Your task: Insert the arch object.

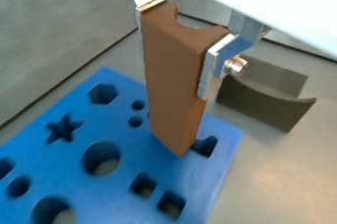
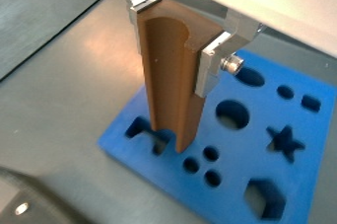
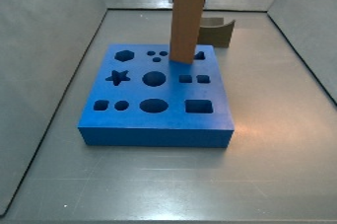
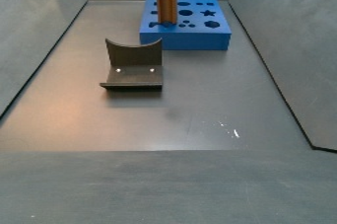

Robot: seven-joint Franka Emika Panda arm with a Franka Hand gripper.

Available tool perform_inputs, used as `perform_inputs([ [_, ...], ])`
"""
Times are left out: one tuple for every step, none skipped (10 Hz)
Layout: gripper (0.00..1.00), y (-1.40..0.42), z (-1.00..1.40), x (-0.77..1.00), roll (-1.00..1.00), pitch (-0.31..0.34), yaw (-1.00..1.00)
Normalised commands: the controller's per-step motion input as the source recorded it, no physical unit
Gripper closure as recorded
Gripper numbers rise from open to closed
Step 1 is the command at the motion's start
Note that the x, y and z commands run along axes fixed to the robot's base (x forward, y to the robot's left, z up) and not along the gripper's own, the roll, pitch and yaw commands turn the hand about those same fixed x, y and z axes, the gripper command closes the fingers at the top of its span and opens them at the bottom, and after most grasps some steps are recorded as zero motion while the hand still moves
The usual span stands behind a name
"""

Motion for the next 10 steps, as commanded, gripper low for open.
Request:
perform_inputs([
  [1.0,0.27,-0.33,0.25,-0.05,0.0,-0.69],
  [1.0,0.16,-0.32,0.23,-0.09,0.0,-0.49],
  [1.0,0.04,-0.31,0.21,-0.16,0.0,-0.16],
  [1.0,0.0,-0.28,0.17,-0.16,-0.004,-0.05],
  [1.0,0.0,-0.34,0.14,-0.19,-0.011,0.09],
  [1.0,0.0,-0.41,0.2,-0.21,0.0,0.37],
  [1.0,0.0,-0.44,0.24,-0.2,0.0,0.59],
  [1.0,0.0,-0.46,0.18,-0.21,0.0,0.7],
  [1.0,0.0,-0.48,0.1,-0.2,0.0,0.76],
  [1.0,0.0,-0.47,0.0,-0.18,0.0,0.85],
])
